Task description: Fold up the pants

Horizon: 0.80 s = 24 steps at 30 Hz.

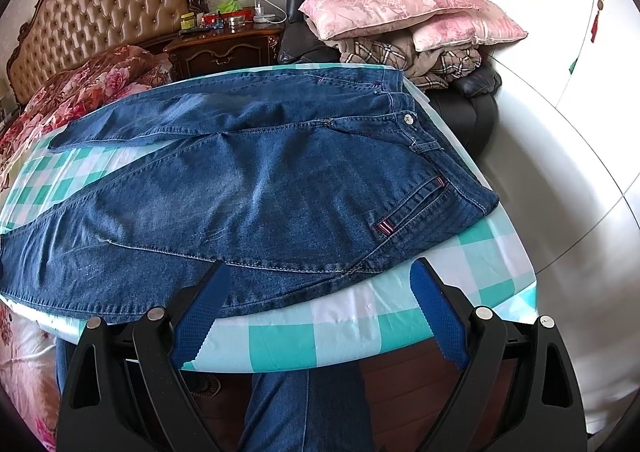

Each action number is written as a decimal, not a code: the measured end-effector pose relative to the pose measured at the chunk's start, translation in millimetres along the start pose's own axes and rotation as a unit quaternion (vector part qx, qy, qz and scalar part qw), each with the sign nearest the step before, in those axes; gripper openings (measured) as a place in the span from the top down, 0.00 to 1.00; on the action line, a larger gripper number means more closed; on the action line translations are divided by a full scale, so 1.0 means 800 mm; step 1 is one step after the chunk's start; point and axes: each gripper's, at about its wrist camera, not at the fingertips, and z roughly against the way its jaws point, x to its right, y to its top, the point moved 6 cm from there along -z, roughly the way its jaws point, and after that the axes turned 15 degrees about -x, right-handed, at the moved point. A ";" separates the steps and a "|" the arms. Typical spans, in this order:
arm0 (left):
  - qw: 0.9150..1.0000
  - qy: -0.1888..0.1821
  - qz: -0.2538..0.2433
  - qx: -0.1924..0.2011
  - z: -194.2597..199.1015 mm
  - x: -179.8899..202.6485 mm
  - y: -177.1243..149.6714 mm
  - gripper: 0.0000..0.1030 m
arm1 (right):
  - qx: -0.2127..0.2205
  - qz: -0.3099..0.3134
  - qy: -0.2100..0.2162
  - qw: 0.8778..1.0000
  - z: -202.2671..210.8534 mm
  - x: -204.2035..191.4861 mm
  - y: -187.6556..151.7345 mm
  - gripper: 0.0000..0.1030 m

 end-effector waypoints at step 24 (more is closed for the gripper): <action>1.000 0.001 0.004 -0.001 -0.003 -0.004 -0.003 0.01 | -0.006 -0.001 0.004 1.000 -0.003 0.000 -0.001 0.15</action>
